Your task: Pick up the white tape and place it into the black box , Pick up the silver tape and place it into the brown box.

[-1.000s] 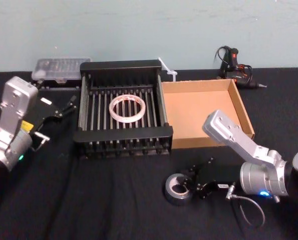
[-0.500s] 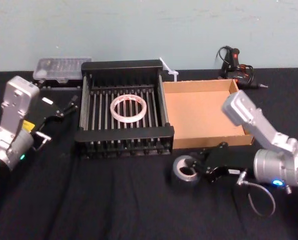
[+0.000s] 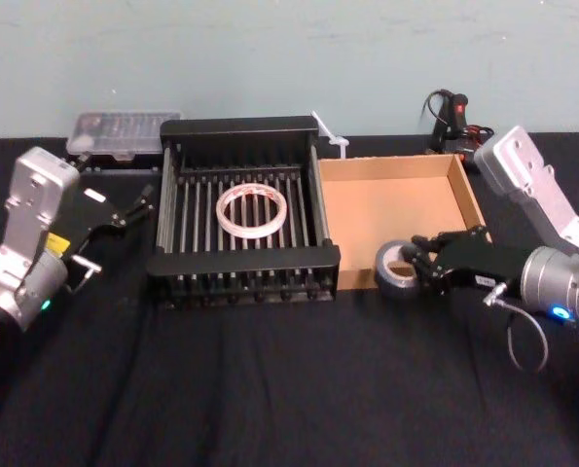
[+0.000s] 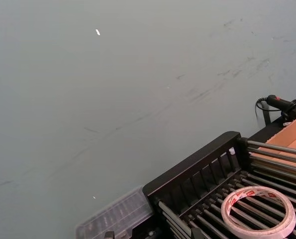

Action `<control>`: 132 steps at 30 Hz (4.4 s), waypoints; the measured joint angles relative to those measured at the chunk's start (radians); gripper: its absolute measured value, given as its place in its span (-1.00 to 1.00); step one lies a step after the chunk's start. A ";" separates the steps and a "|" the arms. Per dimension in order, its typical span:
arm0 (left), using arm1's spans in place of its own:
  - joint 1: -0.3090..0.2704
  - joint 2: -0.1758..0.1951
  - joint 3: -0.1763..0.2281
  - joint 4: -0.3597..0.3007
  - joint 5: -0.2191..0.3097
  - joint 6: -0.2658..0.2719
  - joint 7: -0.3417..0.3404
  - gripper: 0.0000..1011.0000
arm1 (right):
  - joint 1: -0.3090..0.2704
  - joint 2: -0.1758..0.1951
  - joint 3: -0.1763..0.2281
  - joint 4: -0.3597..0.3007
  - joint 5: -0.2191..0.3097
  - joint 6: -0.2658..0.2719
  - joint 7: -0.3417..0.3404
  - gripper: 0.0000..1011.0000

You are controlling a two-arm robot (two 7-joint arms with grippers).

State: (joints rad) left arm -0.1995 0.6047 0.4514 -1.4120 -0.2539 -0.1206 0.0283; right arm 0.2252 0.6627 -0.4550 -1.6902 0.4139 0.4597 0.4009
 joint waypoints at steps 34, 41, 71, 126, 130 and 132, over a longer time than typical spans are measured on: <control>0.000 0.000 0.000 0.000 0.000 0.000 0.000 0.98 | 0.105 -0.201 0.056 0.198 -0.086 0.029 -0.190 -0.61; 0.000 0.000 0.000 0.000 0.000 0.000 0.000 0.98 | 0.104 -0.199 0.055 0.196 -0.086 0.028 -0.188 -0.20; 0.000 0.000 0.000 0.000 0.000 0.000 0.000 0.98 | 0.035 -0.241 0.106 0.176 -0.169 -0.152 -0.307 0.98; 0.000 0.000 0.000 0.000 0.000 0.000 0.000 0.98 | -0.096 -0.303 0.166 0.243 -0.335 -0.454 -0.493 0.98; 0.000 0.000 0.000 0.000 0.000 0.000 0.000 0.98 | -0.096 -0.303 0.166 0.243 -0.335 -0.454 -0.493 0.98; 0.000 0.000 0.000 0.000 0.000 0.000 0.000 0.98 | -0.096 -0.303 0.166 0.243 -0.335 -0.454 -0.493 0.98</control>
State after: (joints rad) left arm -0.1995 0.6047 0.4513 -1.4120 -0.2539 -0.1206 0.0283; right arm 0.1292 0.3595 -0.2892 -1.4476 0.0787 0.0061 -0.0918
